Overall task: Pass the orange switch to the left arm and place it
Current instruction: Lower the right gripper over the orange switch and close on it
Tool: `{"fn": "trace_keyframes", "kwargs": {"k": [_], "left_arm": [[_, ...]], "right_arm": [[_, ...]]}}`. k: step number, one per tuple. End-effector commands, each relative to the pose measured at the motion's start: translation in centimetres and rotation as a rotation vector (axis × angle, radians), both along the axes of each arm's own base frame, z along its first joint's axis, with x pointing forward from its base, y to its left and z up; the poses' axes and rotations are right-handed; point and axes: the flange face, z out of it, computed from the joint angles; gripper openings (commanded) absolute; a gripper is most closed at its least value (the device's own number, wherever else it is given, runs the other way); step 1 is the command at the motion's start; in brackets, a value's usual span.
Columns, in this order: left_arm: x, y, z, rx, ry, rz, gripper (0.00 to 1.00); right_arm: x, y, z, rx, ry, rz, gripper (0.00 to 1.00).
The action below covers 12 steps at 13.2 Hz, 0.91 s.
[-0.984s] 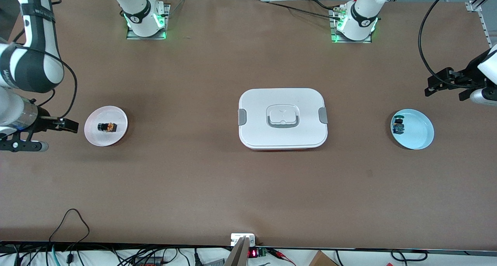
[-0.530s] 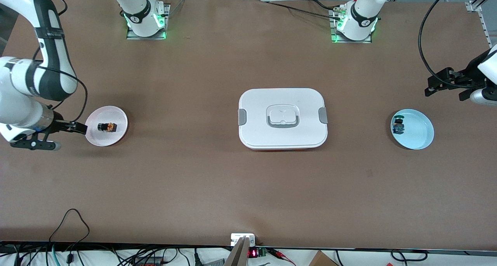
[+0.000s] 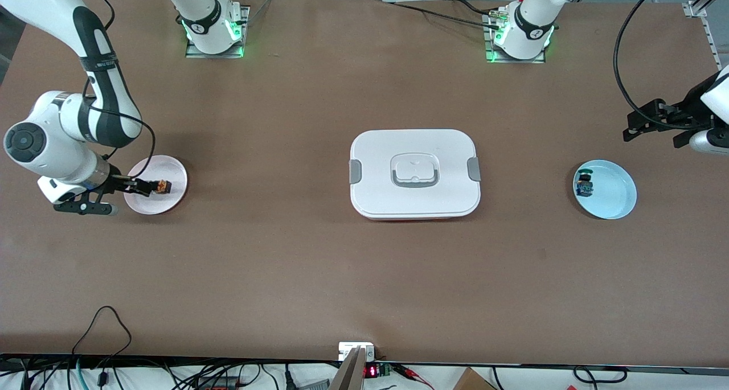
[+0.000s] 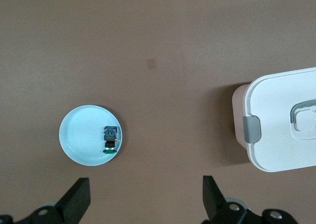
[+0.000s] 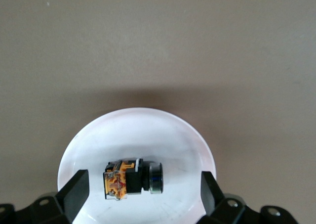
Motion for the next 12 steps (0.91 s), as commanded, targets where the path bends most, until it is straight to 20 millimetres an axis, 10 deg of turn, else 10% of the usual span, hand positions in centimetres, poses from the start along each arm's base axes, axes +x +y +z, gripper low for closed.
{"fn": "trace_keyframes", "kwargs": {"k": [1, 12], "left_arm": [[0.2, 0.2, 0.6, 0.011, 0.001, -0.001, 1.00], [0.2, 0.2, 0.6, 0.011, 0.001, -0.001, 1.00]], "right_arm": [[-0.7, 0.3, -1.3, 0.028, -0.005, -0.032, 1.00], [-1.5, 1.0, -5.1, 0.036, 0.057, -0.002, 1.00]]}}
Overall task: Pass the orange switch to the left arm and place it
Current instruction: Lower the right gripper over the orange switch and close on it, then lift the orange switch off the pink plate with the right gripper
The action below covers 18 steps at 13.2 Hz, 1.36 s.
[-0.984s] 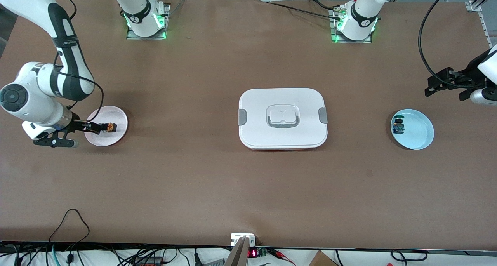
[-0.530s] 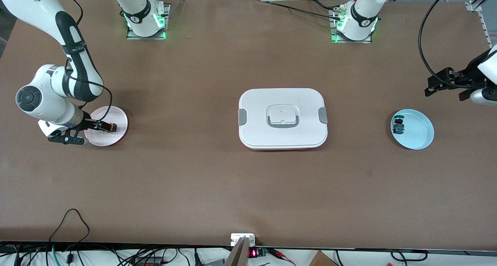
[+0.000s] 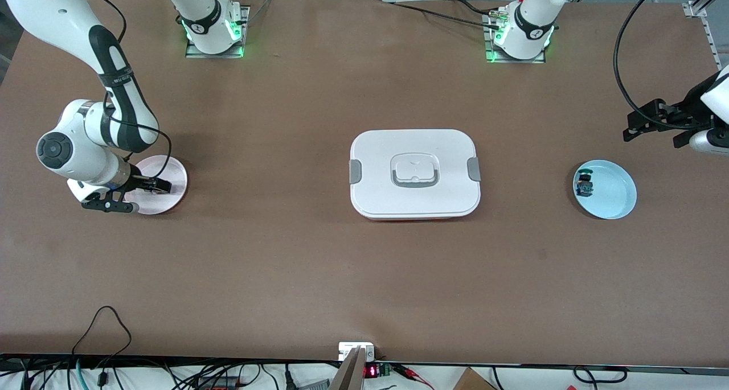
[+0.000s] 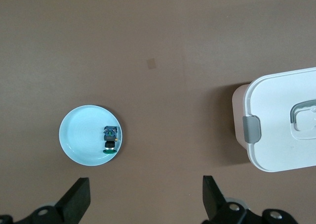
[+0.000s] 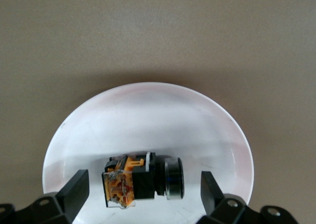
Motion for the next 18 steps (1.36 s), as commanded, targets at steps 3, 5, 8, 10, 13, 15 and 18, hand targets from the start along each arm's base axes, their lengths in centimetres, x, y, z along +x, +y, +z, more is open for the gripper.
{"fn": "trace_keyframes", "kwargs": {"k": [3, 5, 8, 10, 13, 15, 18], "left_arm": [[0.2, 0.2, 0.6, 0.011, 0.001, -0.001, 1.00], [0.2, 0.2, 0.6, 0.011, 0.001, -0.001, 1.00], [0.2, 0.2, 0.6, 0.011, 0.001, -0.001, 1.00], [0.2, 0.2, 0.6, 0.011, 0.001, -0.001, 1.00], [0.2, 0.2, 0.6, 0.011, 0.001, -0.001, 1.00], [0.2, 0.2, 0.6, 0.011, 0.001, -0.001, 1.00], [0.2, 0.2, 0.6, 0.011, 0.001, -0.001, 1.00]], "right_arm": [[-0.4, 0.4, -0.8, 0.011, 0.005, 0.025, 1.00], [-0.5, 0.4, -1.3, 0.016, 0.017, 0.081, 1.00], [-0.6, 0.4, -1.6, 0.017, 0.021, 0.089, 1.00], [-0.7, 0.4, -2.3, 0.016, 0.033, 0.092, 1.00], [-0.7, 0.4, -2.3, 0.017, 0.034, 0.098, 1.00], [-0.7, 0.2, -2.2, 0.016, 0.032, 0.095, 0.96], [-0.7, 0.1, -2.0, 0.018, 0.037, 0.098, 0.40]]}}
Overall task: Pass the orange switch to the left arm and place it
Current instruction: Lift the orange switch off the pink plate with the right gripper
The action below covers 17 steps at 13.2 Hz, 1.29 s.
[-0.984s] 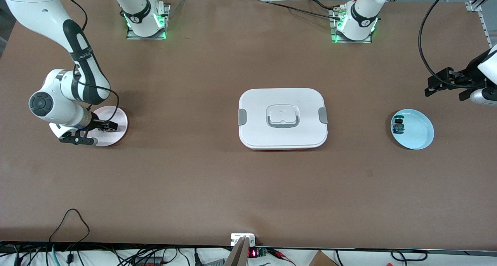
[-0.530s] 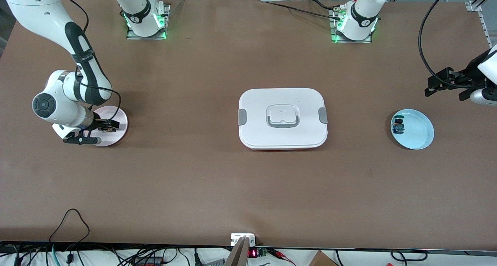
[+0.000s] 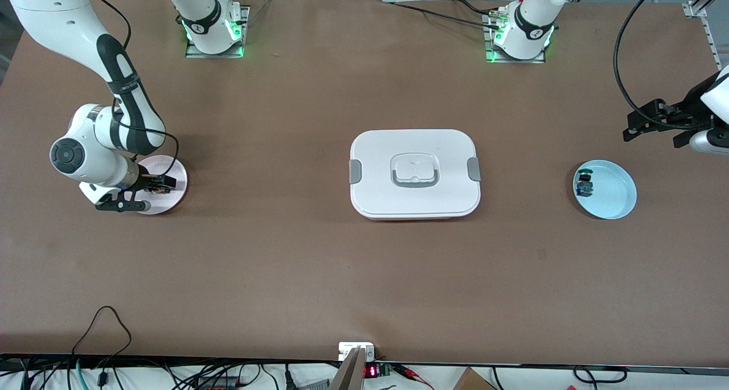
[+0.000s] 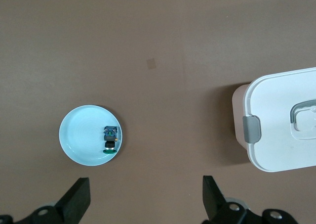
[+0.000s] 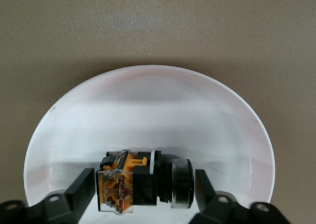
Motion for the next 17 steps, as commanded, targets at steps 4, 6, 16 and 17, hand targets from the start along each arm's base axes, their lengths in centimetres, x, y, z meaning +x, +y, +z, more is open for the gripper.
{"fn": "trace_keyframes", "kwargs": {"k": [4, 6, 16, 17], "left_arm": [[0.2, 0.2, 0.5, 0.010, 0.002, 0.001, 1.00], [0.2, 0.2, 0.6, 0.010, 0.001, 0.001, 1.00], [0.3, -0.6, 1.1, 0.010, -0.010, -0.008, 1.00], [0.3, -0.6, 1.1, 0.010, -0.010, -0.008, 1.00]], "right_arm": [[0.1, -0.9, 0.5, 0.031, 0.000, 0.178, 0.13], [0.6, -0.7, 1.3, 0.030, -0.015, 0.185, 0.11], [7.0, 5.5, 17.0, 0.055, -0.040, 0.283, 0.11], [7.7, 6.7, 19.0, 0.058, -0.046, 0.304, 0.11]]}}
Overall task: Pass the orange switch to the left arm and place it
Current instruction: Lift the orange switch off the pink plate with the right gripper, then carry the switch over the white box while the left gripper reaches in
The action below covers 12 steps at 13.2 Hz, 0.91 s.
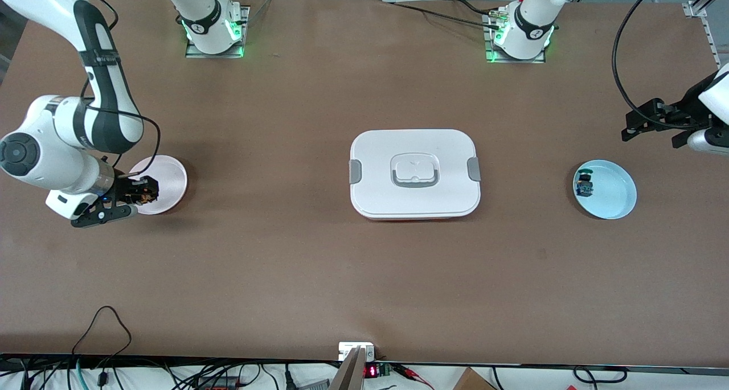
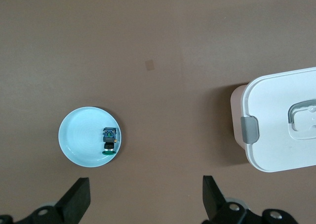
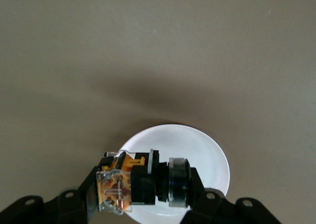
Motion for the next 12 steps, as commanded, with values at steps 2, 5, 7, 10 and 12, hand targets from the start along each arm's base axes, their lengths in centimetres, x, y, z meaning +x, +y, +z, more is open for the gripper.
{"fn": "trace_keyframes", "kwargs": {"k": [2, 5, 7, 10, 12], "left_arm": [[0.2, -0.2, 0.8, 0.010, -0.003, -0.001, 1.00], [0.2, -0.3, 0.8, 0.010, -0.003, -0.003, 1.00], [0.2, -0.3, 0.9, 0.010, -0.004, -0.003, 1.00], [0.2, -0.4, 0.9, 0.010, -0.004, -0.003, 1.00], [0.2, -1.5, 0.8, 0.011, -0.003, -0.016, 1.00]], "right_arm": [[2.3, 5.5, 9.0, 0.040, -0.025, 0.092, 0.11], [3.0, 12.0, 15.5, 0.133, -0.092, 0.158, 0.11], [3.0, 14.2, 17.4, 0.272, -0.122, 0.147, 0.11], [2.4, 19.6, 20.5, 0.467, -0.165, 0.215, 0.11], [1.5, 23.3, 21.7, 0.575, -0.178, 0.298, 0.11]]}}
